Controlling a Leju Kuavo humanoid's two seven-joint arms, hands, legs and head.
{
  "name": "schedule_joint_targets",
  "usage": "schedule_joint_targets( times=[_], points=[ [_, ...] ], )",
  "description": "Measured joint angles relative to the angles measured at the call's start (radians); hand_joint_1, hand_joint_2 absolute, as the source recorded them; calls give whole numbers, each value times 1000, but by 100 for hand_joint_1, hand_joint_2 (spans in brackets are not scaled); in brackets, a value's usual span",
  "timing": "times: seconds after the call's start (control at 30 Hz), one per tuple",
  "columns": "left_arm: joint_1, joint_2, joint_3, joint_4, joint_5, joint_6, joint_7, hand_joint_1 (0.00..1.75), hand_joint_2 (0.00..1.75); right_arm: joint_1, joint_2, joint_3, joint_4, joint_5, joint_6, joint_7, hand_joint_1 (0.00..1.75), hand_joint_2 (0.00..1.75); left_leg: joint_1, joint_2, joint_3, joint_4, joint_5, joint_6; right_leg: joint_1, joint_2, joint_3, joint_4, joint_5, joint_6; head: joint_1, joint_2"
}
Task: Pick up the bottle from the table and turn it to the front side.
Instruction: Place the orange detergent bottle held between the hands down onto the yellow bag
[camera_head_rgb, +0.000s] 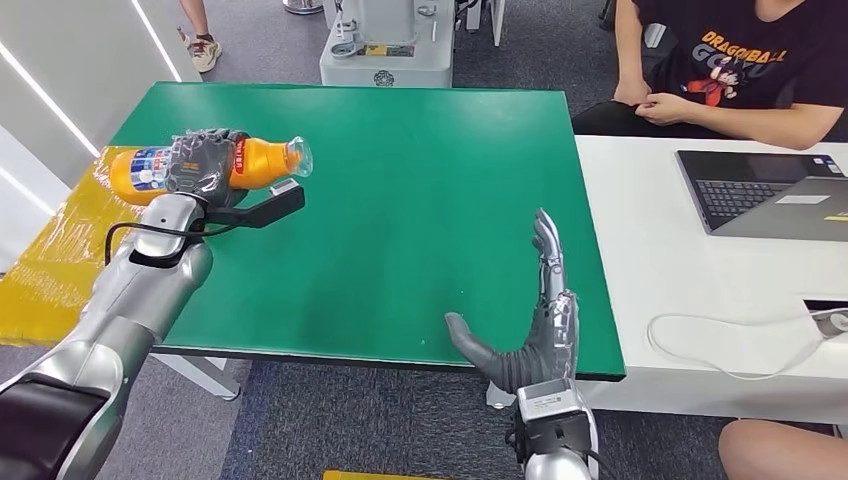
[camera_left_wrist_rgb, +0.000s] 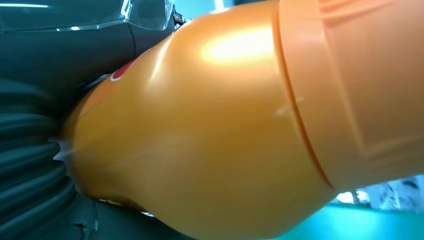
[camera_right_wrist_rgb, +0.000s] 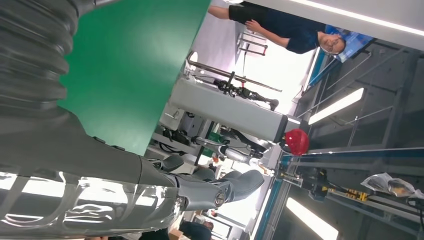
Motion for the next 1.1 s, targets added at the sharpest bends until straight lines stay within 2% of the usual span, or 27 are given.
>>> schedule_joint_targets(
  times=[0.4, 0.67, 0.8, 1.1],
  points=[
    [19, 71, -2, 63, 37, -5, -124, 175, 175, -1, 0, 0, -7, -18, 42, 0, 0, 175, 0, 0, 0, 0, 0, 0, 0, 0, 0, 0, 0, 0, 0, 0],
    [23, 161, 12, 75, 110, -134, -250, 175, 175, -12, 0, 3, -7, -32, 48, -9, 0, 175, 0, 1, 0, 0, 0, 0, 0, 1, 0, 1, 0, 0, 0, 0],
    [26, 192, 21, 76, 120, -143, -262, 175, 175, -16, 0, 4, -6, -36, 48, -9, 0, 175, 1, 0, 0, 0, 0, 0, 0, 0, 0, 1, 0, 0, 0, 0],
    [31, 220, 27, 76, 128, -176, -281, 175, 175, -18, 0, 5, -6, -40, 45, -10, 0, 175, 0, 1, 0, 0, 0, 0, 0, 1, 0, 1, 0, 0, 0, 0]
  ],
)
